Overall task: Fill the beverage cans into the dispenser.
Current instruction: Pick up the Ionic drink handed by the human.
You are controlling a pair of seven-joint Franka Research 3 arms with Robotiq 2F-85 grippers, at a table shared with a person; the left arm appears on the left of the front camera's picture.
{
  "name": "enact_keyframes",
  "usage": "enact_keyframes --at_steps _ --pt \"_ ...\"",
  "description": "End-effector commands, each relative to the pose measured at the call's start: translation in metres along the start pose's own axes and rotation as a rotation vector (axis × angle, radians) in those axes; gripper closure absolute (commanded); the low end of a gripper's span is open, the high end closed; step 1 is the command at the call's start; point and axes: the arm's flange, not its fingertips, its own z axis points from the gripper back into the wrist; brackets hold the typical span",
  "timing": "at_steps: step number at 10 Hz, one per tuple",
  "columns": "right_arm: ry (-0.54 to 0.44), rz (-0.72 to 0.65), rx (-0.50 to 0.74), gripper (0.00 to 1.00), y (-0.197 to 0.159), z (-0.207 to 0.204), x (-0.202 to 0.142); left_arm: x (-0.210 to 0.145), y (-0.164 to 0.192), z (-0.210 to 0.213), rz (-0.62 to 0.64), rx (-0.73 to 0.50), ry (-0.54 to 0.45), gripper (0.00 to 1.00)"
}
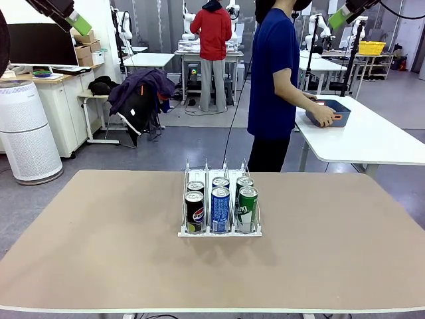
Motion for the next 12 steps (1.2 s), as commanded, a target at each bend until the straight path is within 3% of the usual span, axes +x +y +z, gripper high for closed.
enact_keyframes --at_steps 1,12 --pt "0.000 0.001 0.000 0.00 0.0004 0.0000 0.0003 -0.0004 0.0001 -0.0005 0.001 -0.001 0.001 0.00" --pt "0.000 0.001 0.000 0.00 0.0004 0.0000 0.0003 -0.0004 0.0001 -0.0005 0.001 -0.001 0.001 0.00"
